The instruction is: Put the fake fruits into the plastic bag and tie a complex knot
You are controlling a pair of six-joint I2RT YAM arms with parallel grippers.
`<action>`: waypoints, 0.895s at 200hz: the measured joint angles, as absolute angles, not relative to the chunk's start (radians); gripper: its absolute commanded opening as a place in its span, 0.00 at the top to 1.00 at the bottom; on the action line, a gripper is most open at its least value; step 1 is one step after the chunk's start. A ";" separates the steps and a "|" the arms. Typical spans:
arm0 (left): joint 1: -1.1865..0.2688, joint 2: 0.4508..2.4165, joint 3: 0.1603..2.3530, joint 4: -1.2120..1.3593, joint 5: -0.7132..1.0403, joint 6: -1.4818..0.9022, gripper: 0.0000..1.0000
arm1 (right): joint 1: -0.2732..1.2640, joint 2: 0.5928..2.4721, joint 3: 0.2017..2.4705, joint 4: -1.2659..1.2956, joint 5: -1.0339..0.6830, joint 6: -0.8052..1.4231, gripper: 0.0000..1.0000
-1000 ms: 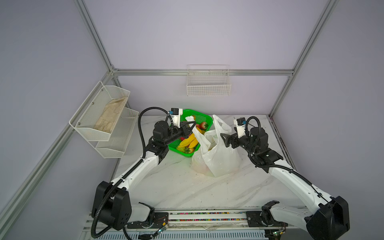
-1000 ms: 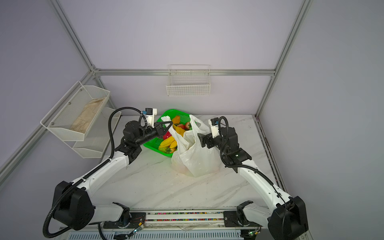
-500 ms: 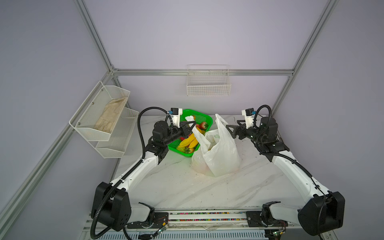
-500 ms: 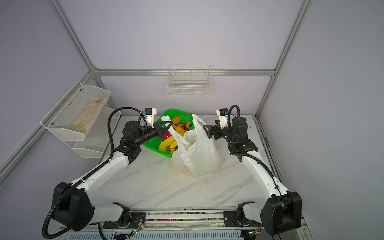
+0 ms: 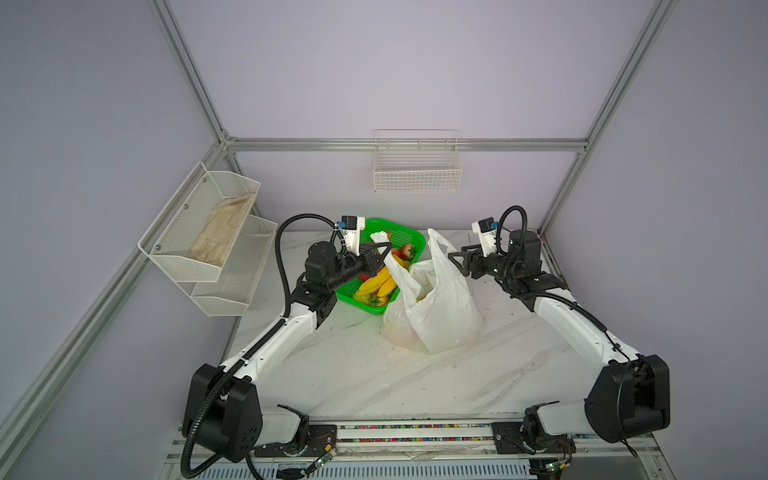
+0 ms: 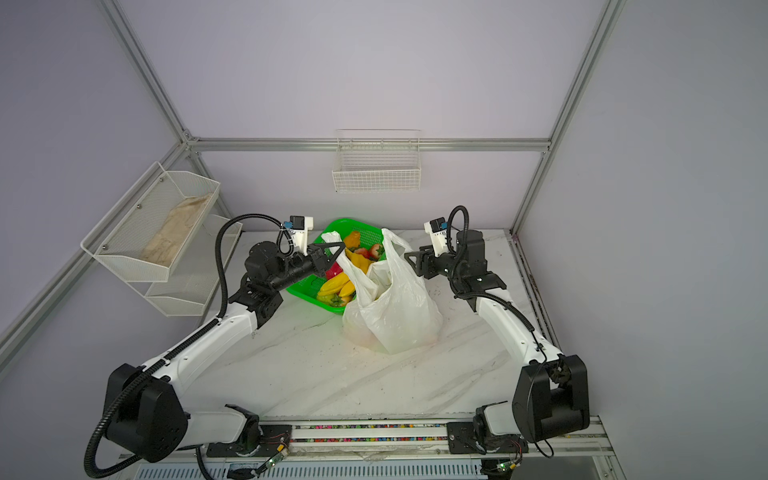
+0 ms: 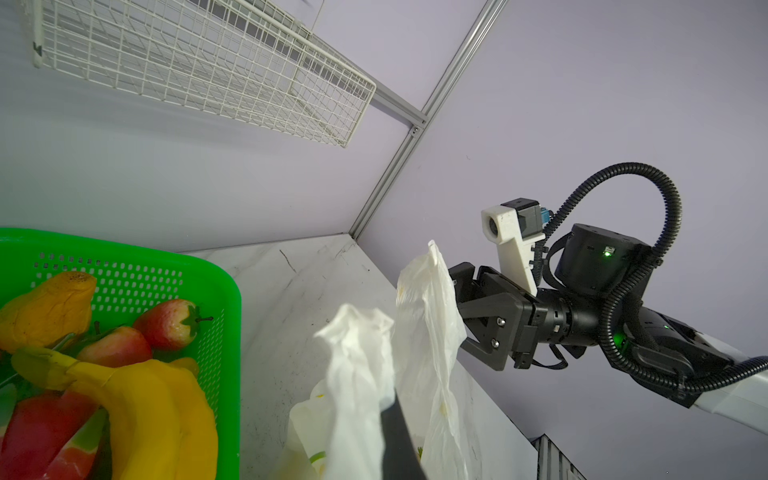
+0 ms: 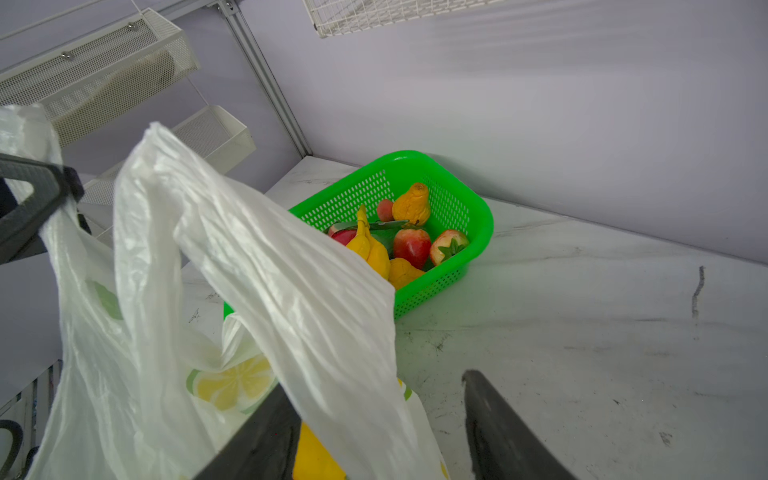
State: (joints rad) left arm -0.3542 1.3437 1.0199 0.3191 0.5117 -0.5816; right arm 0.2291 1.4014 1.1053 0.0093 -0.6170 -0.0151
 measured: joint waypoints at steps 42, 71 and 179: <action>-0.353 1.330 1.020 0.303 0.492 -0.571 0.87 | 0.229 1.408 1.094 0.057 -0.645 0.031 0.81; -0.347 1.296 1.020 0.287 0.461 -0.536 0.58 | 0.229 1.375 1.057 0.078 -0.644 0.081 0.95; -0.339 0.904 0.910 0.129 0.341 -0.454 0.32 | 0.229 1.314 1.023 0.121 -0.642 0.221 1.00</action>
State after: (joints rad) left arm -0.3389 0.9043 0.9096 0.1291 0.3408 -0.4538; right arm 0.2291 1.3140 1.0229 0.1211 -0.6422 0.2207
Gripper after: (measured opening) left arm 0.700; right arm 0.048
